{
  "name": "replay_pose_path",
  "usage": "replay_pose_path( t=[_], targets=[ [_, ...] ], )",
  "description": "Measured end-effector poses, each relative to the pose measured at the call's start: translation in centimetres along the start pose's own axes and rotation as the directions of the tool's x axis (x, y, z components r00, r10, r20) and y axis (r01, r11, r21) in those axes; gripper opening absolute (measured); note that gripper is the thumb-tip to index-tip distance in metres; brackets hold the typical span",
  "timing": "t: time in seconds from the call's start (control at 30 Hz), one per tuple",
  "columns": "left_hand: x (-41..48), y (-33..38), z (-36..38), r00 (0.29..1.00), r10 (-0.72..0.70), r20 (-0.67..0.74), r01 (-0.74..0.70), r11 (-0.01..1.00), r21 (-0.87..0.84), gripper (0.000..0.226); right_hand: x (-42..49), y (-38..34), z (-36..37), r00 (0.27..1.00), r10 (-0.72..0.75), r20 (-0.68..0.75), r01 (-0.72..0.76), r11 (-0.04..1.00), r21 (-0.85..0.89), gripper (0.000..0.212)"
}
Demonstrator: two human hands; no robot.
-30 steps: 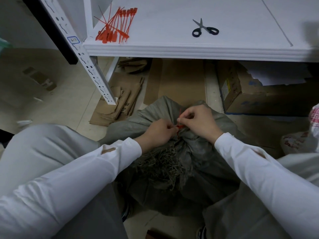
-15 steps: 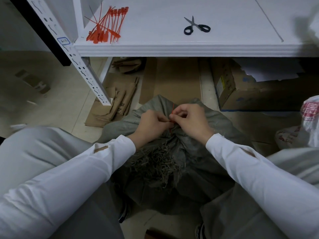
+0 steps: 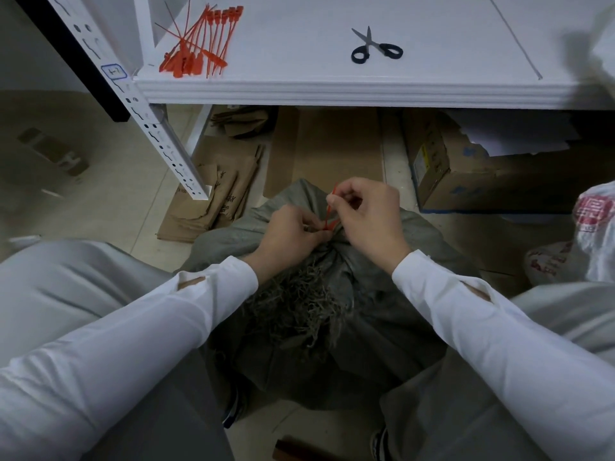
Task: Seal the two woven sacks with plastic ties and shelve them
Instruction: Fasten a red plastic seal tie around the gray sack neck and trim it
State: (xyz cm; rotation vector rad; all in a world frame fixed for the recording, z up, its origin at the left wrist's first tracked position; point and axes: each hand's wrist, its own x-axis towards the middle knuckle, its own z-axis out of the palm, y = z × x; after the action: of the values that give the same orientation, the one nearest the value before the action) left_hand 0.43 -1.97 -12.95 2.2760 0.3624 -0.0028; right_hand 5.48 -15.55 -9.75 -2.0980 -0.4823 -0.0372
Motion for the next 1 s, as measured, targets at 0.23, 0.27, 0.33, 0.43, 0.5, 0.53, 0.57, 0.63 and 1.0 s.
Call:
replay_pose_path(
  t=[0.23,0.27,0.33,0.43,0.5,0.53,0.57,0.63,1.0],
  targets=[
    [-0.5,0.5,-0.2,0.994,0.043,0.101,-0.055,0.992,0.117,0.019,0.3,1.1,-0.4,0.98,0.144,0.137,-0.156,0.985,0.075,0.016],
    [-0.6,0.5,-0.2,0.994,0.055,0.099,-0.066,0.991,0.115,0.024,0.3,1.2,-0.6,0.975,0.138,0.172,-0.147,0.988,0.041,0.021],
    [-0.6,0.4,-0.4,0.995,0.064,0.083,-0.073,0.99,0.121,0.03,0.2,1.3,-0.6,0.958,0.141,0.249,-0.133,0.99,-0.049,0.027],
    [-0.3,0.2,-0.5,0.996,0.062,0.065,-0.07,0.988,0.137,0.023,-0.1,1.1,-0.3,0.926,0.144,0.348,-0.089,0.981,-0.17,0.015],
    [-0.1,0.2,-0.3,0.997,0.054,0.056,-0.062,0.987,0.147,0.018,-0.3,1.0,-0.3,0.918,0.132,0.374,-0.044,0.971,-0.235,0.017],
    [-0.1,0.2,-0.1,0.997,0.047,0.054,-0.055,0.988,0.147,0.017,-0.4,1.0,-0.4,0.917,0.128,0.377,-0.026,0.964,-0.263,0.02],
    [-0.2,0.2,0.0,0.998,0.042,0.053,-0.05,0.988,0.144,0.017,-0.4,1.1,-0.4,0.917,0.121,0.38,-0.007,0.957,-0.288,0.022],
    [-0.3,0.3,0.1,0.997,0.042,0.057,-0.05,0.988,0.149,0.017,-0.6,1.3,-0.4,0.915,0.121,0.385,0.011,0.946,-0.324,0.024],
    [0.1,1.0,-0.1,0.993,0.094,-0.065,-0.1,0.99,-0.104,0.014,-1.0,1.8,0.3,0.938,0.125,0.323,-0.029,0.958,-0.286,0.009]
  ],
)
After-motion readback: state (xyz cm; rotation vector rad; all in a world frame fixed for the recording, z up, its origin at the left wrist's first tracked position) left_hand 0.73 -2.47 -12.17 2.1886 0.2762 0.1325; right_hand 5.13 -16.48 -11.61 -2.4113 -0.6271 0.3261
